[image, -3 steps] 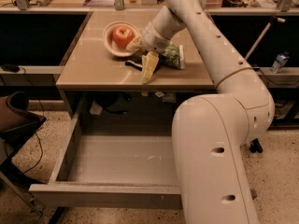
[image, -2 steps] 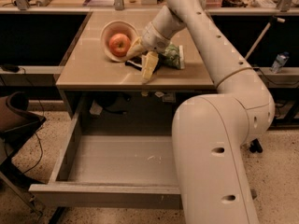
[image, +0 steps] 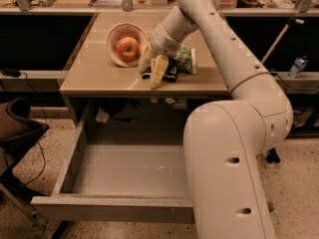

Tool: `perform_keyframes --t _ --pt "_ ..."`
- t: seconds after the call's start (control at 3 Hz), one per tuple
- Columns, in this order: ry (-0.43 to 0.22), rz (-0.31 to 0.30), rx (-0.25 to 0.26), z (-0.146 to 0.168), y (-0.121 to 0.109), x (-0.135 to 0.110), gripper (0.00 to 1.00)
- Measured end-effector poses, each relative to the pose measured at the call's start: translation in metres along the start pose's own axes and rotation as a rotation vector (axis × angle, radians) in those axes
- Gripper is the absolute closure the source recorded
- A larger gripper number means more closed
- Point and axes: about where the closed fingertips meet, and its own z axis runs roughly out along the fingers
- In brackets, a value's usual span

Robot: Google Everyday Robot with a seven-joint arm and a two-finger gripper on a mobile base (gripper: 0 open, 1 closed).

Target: Place rxbar chocolate into top drawer

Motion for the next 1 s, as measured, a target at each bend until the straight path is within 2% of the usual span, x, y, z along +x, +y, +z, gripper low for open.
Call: perform_keyframes --t 0.33,1.0 --pt "0.0 0.0 0.0 -0.0032 -0.0005 -0.0023 1.0" --pt "0.001 -0.002 0.003 -0.0096 0.0034 -0.0046 1.0"
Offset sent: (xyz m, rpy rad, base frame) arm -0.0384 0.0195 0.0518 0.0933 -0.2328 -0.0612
